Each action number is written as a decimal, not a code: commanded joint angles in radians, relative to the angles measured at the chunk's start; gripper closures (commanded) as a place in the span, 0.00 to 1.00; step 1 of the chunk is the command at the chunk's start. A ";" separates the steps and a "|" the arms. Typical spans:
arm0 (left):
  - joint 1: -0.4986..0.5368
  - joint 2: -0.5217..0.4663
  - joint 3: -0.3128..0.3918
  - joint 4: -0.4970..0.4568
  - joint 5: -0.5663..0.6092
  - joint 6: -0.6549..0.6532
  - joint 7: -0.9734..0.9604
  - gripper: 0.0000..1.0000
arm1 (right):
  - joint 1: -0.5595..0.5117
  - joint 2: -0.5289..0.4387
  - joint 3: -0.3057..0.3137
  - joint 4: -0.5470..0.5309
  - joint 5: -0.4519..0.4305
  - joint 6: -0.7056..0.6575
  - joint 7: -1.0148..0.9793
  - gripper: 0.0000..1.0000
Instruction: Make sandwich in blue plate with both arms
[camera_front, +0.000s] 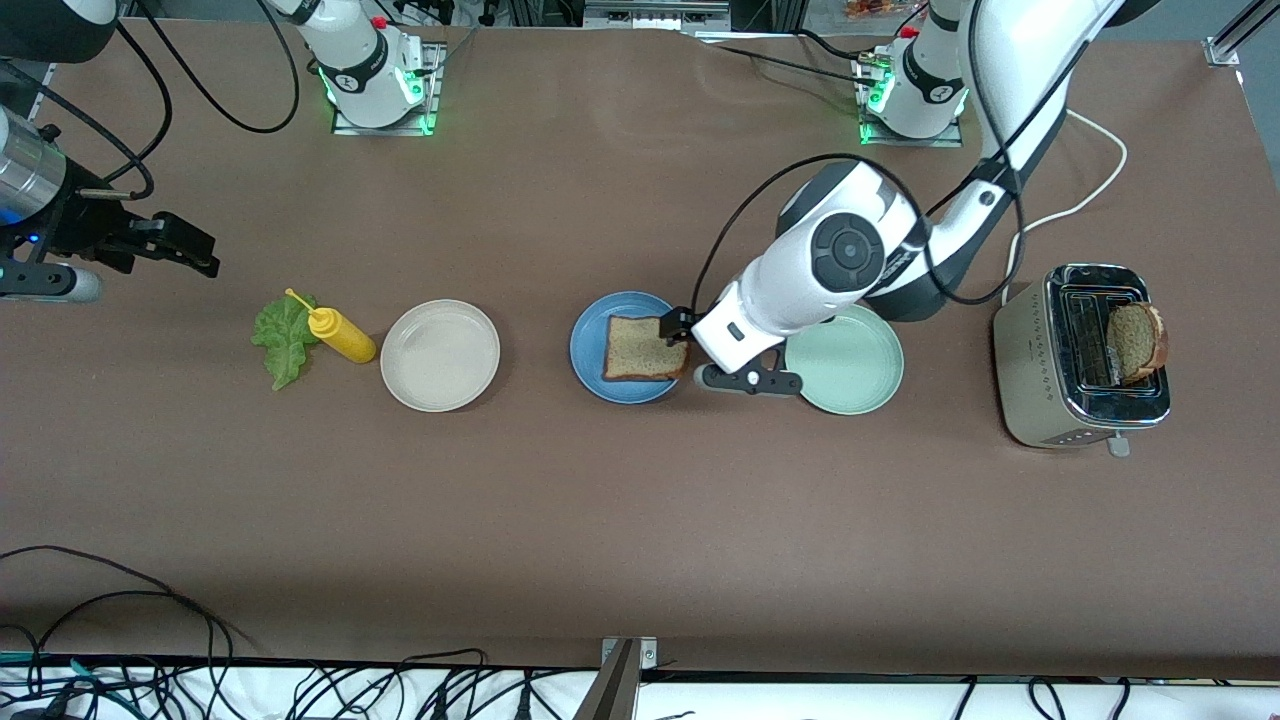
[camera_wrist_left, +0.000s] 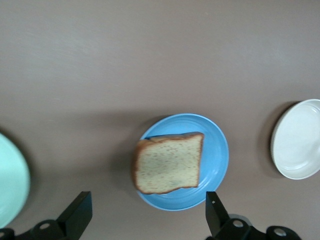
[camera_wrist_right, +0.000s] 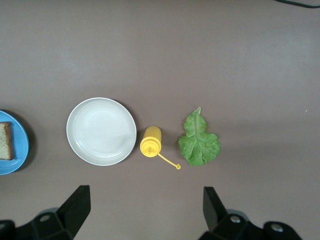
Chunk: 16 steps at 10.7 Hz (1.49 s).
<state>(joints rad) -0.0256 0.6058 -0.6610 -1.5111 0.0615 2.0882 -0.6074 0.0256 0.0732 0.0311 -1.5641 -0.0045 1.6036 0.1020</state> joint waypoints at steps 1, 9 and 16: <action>0.019 -0.105 0.033 -0.011 0.031 -0.095 -0.006 0.00 | -0.001 0.008 -0.007 0.027 0.001 -0.024 0.018 0.00; 0.019 -0.366 0.259 0.026 0.012 -0.440 0.245 0.00 | -0.032 0.043 -0.013 0.024 0.070 -0.044 0.007 0.00; 0.019 -0.511 0.484 0.029 -0.060 -0.589 0.570 0.00 | -0.088 0.051 -0.043 -0.059 0.069 -0.037 -0.067 0.00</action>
<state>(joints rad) -0.0015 0.1484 -0.2416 -1.4701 0.0293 1.5438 -0.1560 -0.0276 0.1325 -0.0020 -1.5799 0.0567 1.5673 0.0584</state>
